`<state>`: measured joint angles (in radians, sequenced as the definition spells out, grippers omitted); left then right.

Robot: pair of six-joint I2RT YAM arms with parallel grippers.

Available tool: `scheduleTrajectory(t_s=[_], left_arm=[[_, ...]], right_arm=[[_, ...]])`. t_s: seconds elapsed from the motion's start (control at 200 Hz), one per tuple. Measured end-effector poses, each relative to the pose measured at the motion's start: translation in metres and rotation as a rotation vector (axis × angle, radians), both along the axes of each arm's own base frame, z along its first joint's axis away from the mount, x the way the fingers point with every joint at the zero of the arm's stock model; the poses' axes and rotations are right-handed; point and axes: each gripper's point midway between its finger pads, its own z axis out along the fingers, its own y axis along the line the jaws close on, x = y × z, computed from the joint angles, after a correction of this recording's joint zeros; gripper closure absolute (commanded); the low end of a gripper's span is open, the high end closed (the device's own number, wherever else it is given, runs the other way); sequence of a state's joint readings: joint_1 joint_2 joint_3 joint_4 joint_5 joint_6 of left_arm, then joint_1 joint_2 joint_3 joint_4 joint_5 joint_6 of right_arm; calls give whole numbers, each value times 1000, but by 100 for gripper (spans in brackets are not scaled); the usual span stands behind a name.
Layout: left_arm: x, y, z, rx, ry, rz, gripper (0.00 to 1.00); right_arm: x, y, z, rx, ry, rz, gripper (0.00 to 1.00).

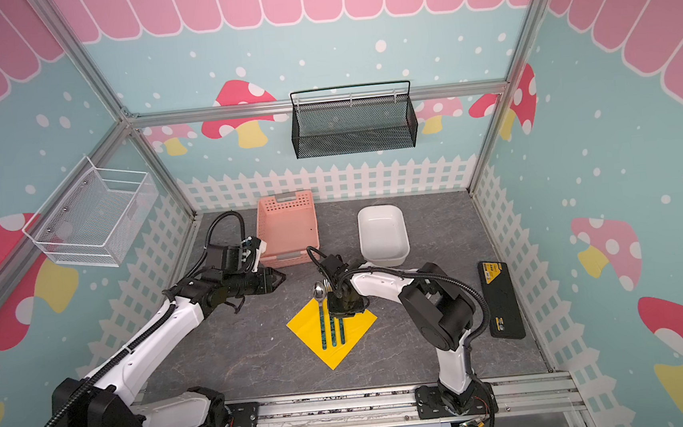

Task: Place the utensils on the paper napkin and roll it up
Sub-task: 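Lower the knife with the right gripper onto the napkin next to the fork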

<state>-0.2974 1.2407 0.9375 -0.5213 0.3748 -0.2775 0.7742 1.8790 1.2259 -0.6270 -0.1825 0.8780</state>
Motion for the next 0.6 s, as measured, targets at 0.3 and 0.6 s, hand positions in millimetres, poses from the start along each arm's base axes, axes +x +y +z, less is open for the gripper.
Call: scheduleTrajectory(t_s=[0.3, 0.6], left_arm=[[0, 0, -1, 2, 4, 0, 61], [-1, 0, -2, 3, 7, 1, 61]], right_arm=[[0, 0, -1, -1, 2, -3, 84], [4, 4, -4, -3, 5, -5, 79]])
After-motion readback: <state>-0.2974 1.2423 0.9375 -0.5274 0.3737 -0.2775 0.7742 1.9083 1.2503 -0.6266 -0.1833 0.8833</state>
